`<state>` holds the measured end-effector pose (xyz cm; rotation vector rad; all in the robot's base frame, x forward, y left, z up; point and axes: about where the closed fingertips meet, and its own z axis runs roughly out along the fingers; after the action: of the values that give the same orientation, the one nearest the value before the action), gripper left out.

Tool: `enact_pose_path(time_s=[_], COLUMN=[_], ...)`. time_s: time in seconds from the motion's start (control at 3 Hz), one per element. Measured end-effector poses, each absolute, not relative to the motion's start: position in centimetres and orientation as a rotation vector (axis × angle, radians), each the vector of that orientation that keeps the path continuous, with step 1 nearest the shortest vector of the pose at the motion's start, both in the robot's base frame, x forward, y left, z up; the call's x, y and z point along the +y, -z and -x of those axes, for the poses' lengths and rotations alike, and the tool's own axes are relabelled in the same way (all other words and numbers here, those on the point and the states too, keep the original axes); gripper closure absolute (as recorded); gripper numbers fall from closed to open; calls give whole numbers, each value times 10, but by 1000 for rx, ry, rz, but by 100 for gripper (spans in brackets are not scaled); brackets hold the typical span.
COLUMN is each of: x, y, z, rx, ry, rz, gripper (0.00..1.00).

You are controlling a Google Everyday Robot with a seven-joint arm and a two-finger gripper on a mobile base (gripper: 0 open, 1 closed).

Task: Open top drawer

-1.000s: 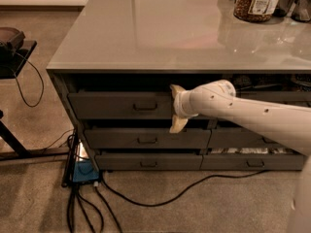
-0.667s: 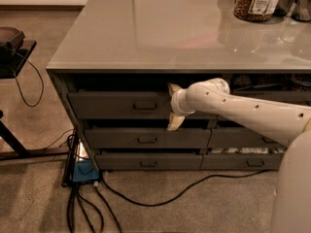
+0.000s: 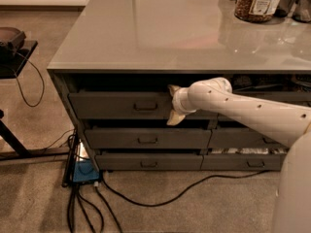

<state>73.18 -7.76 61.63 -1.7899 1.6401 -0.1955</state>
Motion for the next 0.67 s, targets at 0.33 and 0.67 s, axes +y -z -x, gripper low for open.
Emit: enact_pose_path(time_s=[0.33,0.67], x=[-78,-78], y=[-616,-616], z=[-732,-732], rx=[1640,1640], ry=[195,195], rz=[1790,1790], gripper=[43,66])
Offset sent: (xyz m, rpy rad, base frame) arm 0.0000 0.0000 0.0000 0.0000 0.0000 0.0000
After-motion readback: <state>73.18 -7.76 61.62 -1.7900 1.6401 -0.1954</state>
